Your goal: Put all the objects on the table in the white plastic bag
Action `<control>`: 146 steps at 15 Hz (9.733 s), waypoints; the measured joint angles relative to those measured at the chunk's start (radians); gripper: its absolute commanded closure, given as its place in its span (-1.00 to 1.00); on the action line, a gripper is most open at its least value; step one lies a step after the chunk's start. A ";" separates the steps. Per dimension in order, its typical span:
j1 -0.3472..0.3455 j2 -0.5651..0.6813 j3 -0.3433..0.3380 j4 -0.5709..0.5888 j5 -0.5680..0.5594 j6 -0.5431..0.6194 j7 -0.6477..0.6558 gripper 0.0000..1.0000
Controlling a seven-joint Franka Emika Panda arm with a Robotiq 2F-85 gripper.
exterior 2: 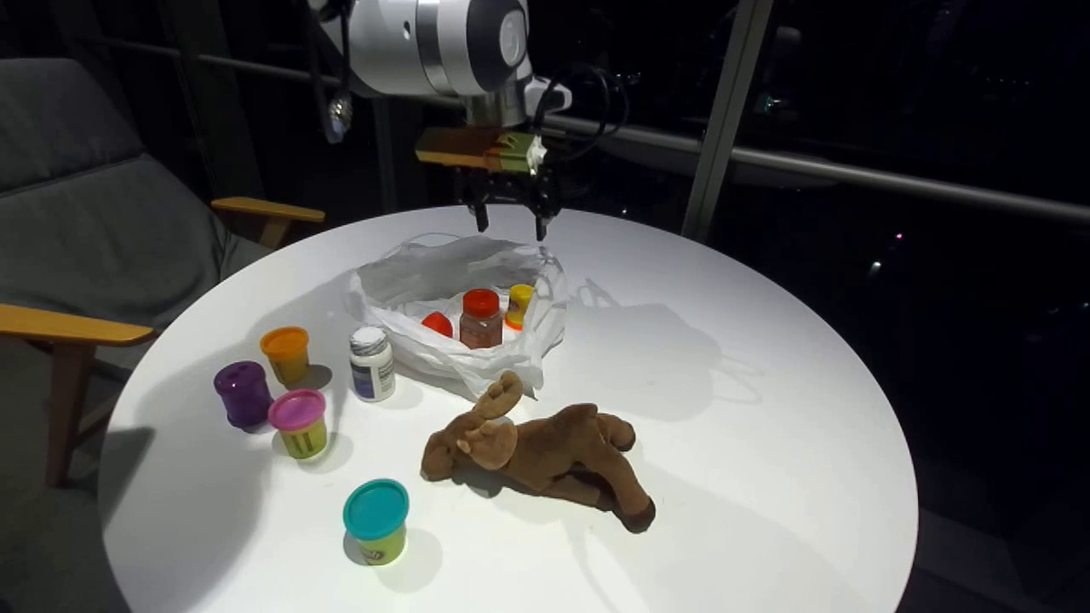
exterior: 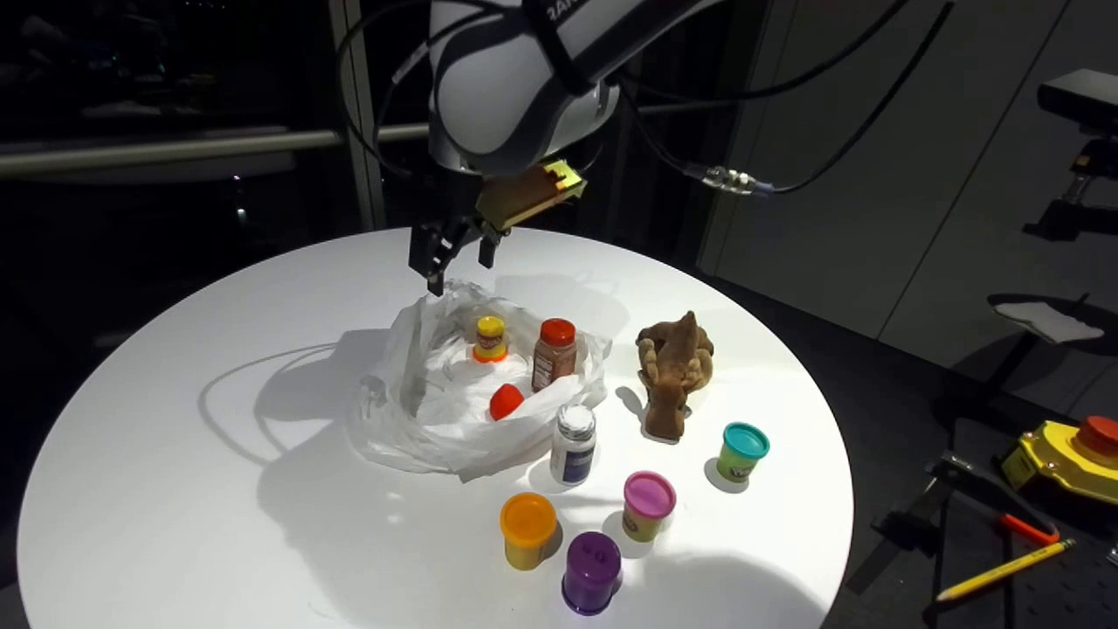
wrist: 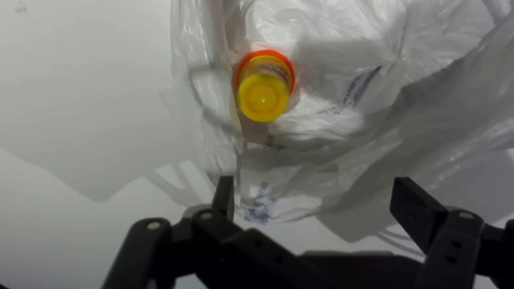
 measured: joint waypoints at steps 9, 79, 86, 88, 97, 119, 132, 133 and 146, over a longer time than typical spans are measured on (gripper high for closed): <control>0.086 -0.380 0.113 -0.443 0.020 -0.008 0.007 -1.00; 0.379 -0.258 -0.080 -0.783 -0.171 0.380 0.072 0.45; 0.341 -0.361 -0.077 -0.771 -0.172 0.228 0.072 0.51; 0.316 -0.408 -0.056 -0.750 -0.171 0.177 0.072 0.51; 0.220 -0.342 -0.013 -0.544 -0.158 0.156 0.123 0.51; 0.132 -0.094 -0.108 -0.239 -0.052 0.148 0.171 -1.00; 0.155 -0.589 0.052 -0.819 0.025 0.020 0.390 -1.00; 0.155 -0.592 0.060 -0.846 0.036 0.021 0.395 -1.00; -0.004 -0.522 0.073 -0.920 0.272 0.156 0.209 -1.00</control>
